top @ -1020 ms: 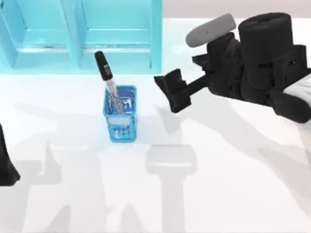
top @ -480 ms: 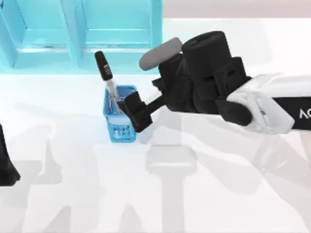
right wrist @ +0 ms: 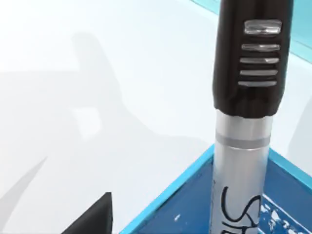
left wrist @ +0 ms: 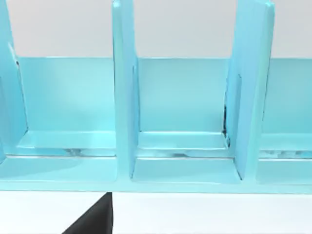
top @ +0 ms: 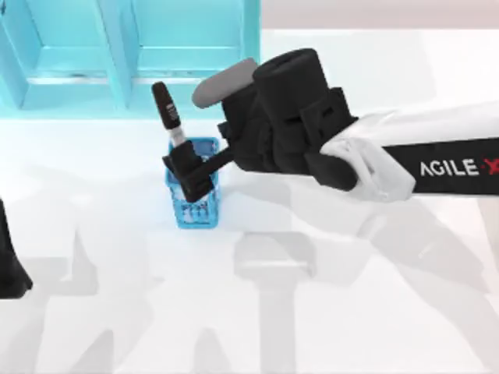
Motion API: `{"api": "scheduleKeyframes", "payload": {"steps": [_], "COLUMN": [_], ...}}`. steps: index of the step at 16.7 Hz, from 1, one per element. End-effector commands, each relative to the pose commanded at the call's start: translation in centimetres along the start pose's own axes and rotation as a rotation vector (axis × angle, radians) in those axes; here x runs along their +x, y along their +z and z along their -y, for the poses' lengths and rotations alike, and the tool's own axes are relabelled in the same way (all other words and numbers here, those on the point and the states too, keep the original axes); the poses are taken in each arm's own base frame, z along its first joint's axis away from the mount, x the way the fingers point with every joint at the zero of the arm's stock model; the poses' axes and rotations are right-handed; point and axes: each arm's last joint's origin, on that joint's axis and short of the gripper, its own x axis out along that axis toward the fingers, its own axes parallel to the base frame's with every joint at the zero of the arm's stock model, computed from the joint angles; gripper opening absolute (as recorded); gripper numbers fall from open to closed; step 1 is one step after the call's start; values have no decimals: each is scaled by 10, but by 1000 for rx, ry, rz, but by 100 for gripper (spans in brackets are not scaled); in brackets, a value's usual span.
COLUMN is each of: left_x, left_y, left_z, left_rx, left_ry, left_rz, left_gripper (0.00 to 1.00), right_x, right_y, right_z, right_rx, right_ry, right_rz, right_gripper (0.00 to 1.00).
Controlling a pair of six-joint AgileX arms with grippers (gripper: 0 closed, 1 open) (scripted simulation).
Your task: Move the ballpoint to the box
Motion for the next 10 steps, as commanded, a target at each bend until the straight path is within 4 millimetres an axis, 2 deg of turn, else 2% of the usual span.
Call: {"api": "scheduleKeyframes", "payload": {"steps": [3,5,10], "left_x": [0,0,0], "left_y": [0,0,0], "left_z": [0,0,0], "left_rx": [0,0,0], "left_ry": [0,0,0], "left_rz": [0,0,0], "left_gripper": [100,100,100], "right_x": [38,53,56], "right_y": [-4,-5,-5], "right_z": [0,0,-1], "right_rx": [1,0,0], "right_ry": [-1,0,0], "right_rz": [-6,-3,-2], "right_gripper": [100,100,100]}}
